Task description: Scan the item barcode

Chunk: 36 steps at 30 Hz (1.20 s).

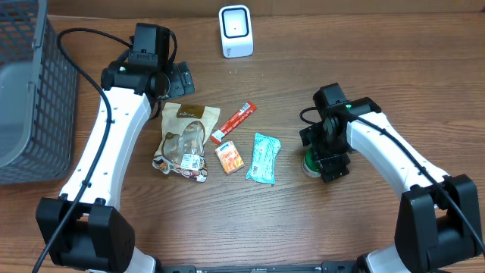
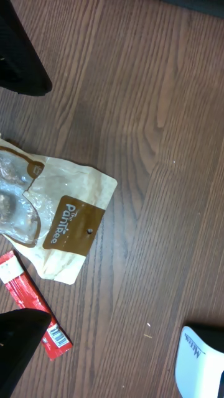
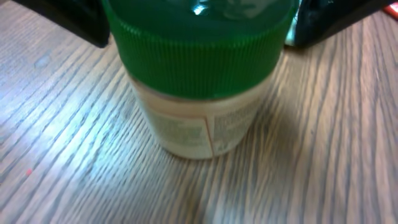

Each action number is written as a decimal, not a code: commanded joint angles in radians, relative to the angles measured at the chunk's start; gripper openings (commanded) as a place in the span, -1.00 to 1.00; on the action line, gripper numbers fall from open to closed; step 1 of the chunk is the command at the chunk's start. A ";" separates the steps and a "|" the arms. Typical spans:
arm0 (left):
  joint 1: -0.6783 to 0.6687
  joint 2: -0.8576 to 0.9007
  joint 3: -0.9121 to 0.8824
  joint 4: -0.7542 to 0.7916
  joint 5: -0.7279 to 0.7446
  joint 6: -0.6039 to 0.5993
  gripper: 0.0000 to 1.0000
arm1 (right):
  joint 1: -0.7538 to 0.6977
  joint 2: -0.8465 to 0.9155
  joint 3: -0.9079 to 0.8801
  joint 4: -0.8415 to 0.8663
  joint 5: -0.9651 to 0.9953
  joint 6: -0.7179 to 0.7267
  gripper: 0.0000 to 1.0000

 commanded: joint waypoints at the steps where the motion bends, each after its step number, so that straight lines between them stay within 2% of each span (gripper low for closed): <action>1: -0.002 -0.001 0.013 0.001 -0.006 -0.006 1.00 | -0.003 -0.015 -0.001 -0.005 0.085 0.035 0.66; 6: -0.002 -0.001 0.013 0.001 -0.006 -0.006 1.00 | -0.003 -0.015 -0.001 -0.022 0.095 0.035 0.53; 9: -0.002 -0.001 0.013 0.001 -0.006 -0.006 0.99 | -0.003 -0.015 -0.001 -0.021 0.103 0.012 0.52; 14: -0.002 -0.001 0.013 0.001 -0.006 -0.006 0.99 | -0.003 -0.015 -0.001 -0.026 0.149 -0.033 0.29; 18: -0.002 -0.001 0.013 0.001 -0.006 -0.006 1.00 | -0.003 -0.015 -0.001 -0.021 0.201 -0.099 0.29; 22: -0.002 -0.001 0.013 0.001 -0.006 -0.006 1.00 | -0.003 -0.015 -0.001 -0.021 0.291 -0.219 0.29; 25: -0.002 -0.001 0.013 0.001 -0.006 -0.006 1.00 | -0.003 -0.015 -0.001 -0.017 0.338 -0.301 0.22; 33: -0.002 -0.001 0.013 0.001 -0.006 -0.006 1.00 | -0.003 -0.015 -0.001 0.042 0.339 -0.584 0.17; 36: -0.002 -0.001 0.013 0.001 -0.006 -0.006 0.99 | -0.003 -0.015 -0.001 0.068 0.339 -0.689 0.03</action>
